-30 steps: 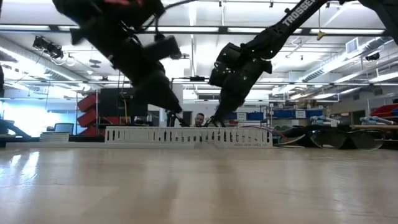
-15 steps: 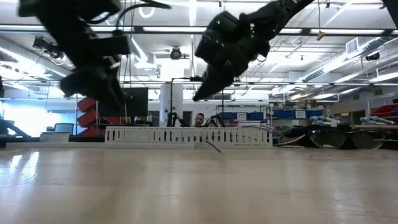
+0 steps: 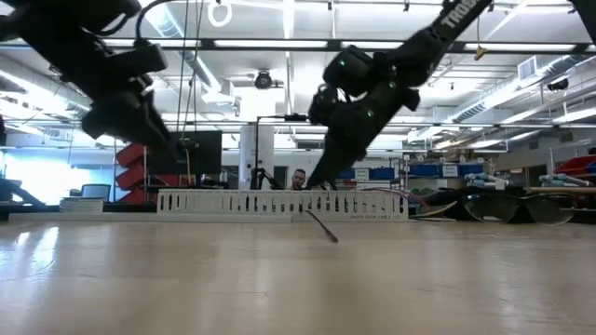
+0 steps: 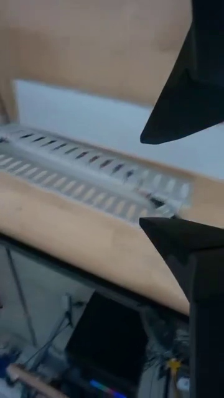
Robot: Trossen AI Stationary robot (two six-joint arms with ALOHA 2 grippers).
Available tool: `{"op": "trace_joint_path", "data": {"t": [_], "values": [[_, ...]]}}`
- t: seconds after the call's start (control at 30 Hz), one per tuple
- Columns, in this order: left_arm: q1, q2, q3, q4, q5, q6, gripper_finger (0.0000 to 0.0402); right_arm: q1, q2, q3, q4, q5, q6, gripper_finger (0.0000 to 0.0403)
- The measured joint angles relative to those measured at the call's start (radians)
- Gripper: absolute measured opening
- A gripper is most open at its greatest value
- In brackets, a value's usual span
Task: Ziptie cables
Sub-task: Put the colored wires into the cable duct
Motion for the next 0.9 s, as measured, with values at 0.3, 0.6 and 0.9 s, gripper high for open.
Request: {"op": "trace_joint_path", "data": {"t": [0.3,0.6,0.9], "values": [[0.15,0.005,0.0,0.075,0.068,0.13,0.0198,0.007,-0.203,-0.125,-0.034,-0.004,0.07,0.0002],[0.175,0.005,0.0,0.111,0.118,0.144,0.0198,0.119,-0.411,-0.329,-0.174,0.21,0.268,0.0001],[0.175,0.005,0.0,0.146,0.131,0.158,0.0198,0.152,-0.514,-0.375,-0.181,0.523,0.223,0.004]]}}
